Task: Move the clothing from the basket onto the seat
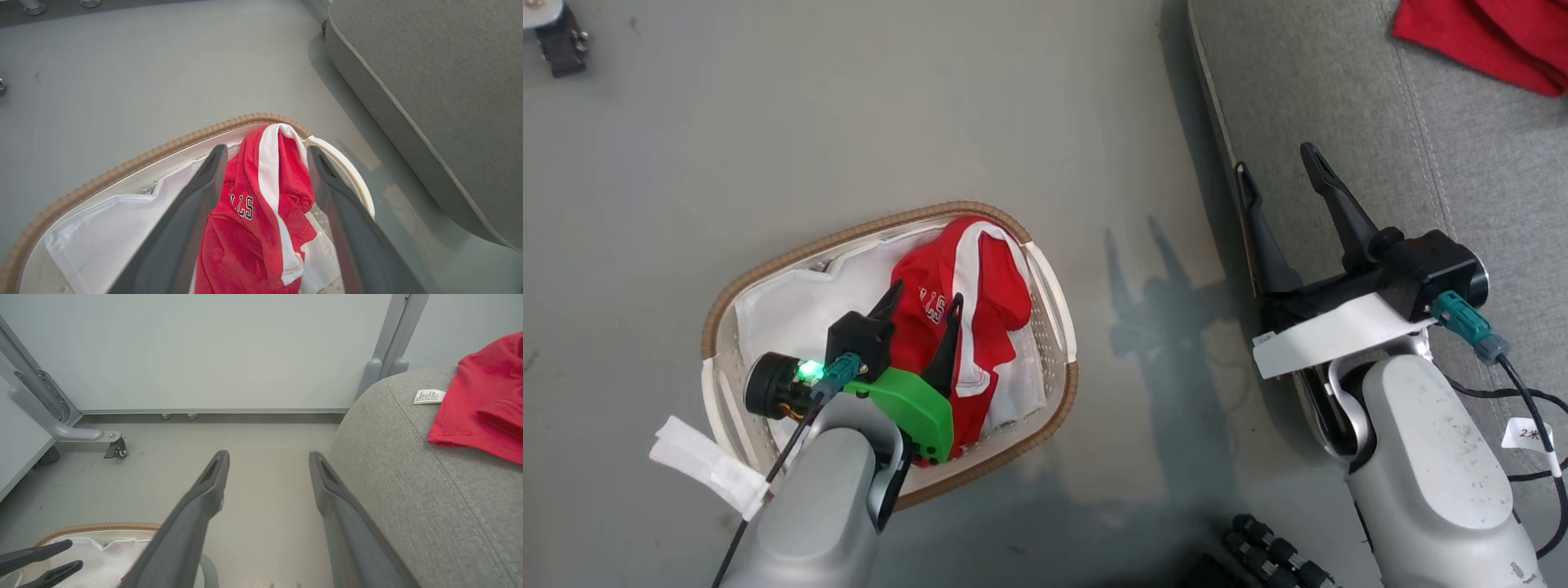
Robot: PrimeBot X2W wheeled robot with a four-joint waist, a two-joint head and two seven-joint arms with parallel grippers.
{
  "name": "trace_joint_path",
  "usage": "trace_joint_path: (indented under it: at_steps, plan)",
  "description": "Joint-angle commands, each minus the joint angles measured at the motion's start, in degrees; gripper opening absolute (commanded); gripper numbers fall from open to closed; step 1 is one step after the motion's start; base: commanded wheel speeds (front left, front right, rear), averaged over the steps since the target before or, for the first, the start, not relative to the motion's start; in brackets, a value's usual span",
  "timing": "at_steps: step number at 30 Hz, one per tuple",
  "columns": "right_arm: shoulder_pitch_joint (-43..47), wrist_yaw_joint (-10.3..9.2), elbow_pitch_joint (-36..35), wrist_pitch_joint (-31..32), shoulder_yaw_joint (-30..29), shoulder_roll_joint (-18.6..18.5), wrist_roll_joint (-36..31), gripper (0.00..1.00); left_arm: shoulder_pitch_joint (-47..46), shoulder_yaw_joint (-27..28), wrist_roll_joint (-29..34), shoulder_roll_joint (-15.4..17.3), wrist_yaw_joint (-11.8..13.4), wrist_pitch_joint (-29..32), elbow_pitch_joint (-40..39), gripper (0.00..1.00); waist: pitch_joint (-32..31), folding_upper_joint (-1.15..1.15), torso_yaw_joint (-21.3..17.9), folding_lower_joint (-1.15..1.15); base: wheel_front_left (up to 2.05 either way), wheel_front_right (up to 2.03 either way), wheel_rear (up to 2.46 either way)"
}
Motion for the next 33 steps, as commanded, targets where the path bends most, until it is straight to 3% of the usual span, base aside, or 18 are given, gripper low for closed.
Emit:
trace_joint_path:
  at_steps: [1,19,27,33]
  plan:
    - [-0.8,-0.04,-0.4,-0.3,0.3,0.0,0.4,1.0,-1.9,-0.6,-0.7,0.8,-0.1,0.0,1.0,1.0,3.5,0.0,-2.5,0.0,0.0,0.0,0.0]
    - [-3.4,-0.04,-3.2,-0.3,2.4,0.0,4.7,1.0,-12.8,-5.1,-6.1,4.0,-0.1,0.0,17.9,1.0,12.6,0.0,-9.2,0.0,0.0,0.0,0.0]
    - [-3.0,-0.04,-3.6,-0.3,1.4,0.0,4.8,1.0,-16.7,-6.7,-5.8,2.9,0.2,0.2,25.9,1.0,14.4,0.0,-9.0,0.0,0.0,0.0,0.0]
    - [-2.9,-0.04,-4.1,-0.3,0.8,0.0,4.7,1.0,-19.0,-7.8,-5.0,2.3,2.0,0.5,29.2,1.0,15.3,0.0,-8.6,0.0,0.0,0.0,0.0]
